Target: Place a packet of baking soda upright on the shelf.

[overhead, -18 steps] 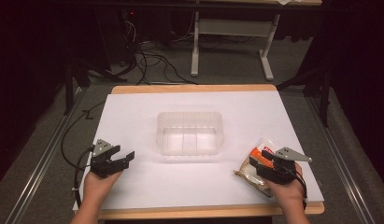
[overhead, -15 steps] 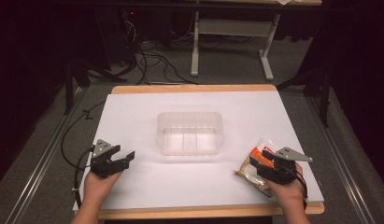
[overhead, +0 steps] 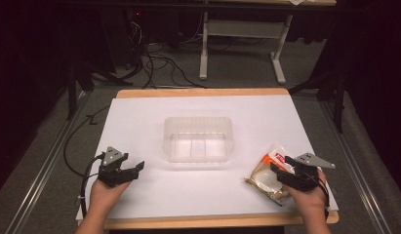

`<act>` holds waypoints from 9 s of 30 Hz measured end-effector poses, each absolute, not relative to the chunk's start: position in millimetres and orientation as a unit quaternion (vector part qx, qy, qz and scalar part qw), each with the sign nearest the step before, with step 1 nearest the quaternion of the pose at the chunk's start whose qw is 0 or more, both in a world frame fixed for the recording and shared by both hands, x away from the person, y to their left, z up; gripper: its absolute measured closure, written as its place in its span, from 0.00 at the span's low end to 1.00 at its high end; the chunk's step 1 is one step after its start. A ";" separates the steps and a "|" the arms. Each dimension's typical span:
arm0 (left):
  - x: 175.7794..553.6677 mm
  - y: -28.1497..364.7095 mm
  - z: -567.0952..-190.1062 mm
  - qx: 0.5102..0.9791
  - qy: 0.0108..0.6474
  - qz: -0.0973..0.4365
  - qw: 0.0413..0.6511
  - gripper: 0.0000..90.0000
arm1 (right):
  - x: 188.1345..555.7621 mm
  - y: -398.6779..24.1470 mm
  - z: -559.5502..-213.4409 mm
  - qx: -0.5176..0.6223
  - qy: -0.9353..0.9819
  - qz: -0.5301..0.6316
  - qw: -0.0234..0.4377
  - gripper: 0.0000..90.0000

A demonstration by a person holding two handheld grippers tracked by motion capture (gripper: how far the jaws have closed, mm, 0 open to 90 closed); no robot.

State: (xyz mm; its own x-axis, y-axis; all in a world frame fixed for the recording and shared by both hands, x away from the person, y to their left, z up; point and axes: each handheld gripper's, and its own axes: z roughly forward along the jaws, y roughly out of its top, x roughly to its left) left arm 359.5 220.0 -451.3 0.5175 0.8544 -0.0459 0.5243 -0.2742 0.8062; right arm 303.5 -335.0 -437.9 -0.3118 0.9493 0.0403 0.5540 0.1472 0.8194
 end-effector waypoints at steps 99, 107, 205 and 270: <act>355.9 211.4 -452.7 0.799 0.408 0.201 0.393 0.32 | 313.9 -315.1 -341.8 0.472 0.647 0.494 0.338 1.00; 355.8 209.6 -453.5 0.803 0.406 0.198 0.389 0.32 | 292.5 -321.4 -358.3 0.474 0.631 0.506 0.347 1.00; 354.0 213.3 -449.8 0.801 0.397 0.204 0.398 0.32 | 313.2 -278.4 -343.9 0.470 0.630 0.502 0.360 1.00; 354.3 213.4 -446.7 0.802 0.388 0.210 0.403 0.32 | 391.8 -122.5 -343.9 0.419 0.673 0.522 0.316 1.00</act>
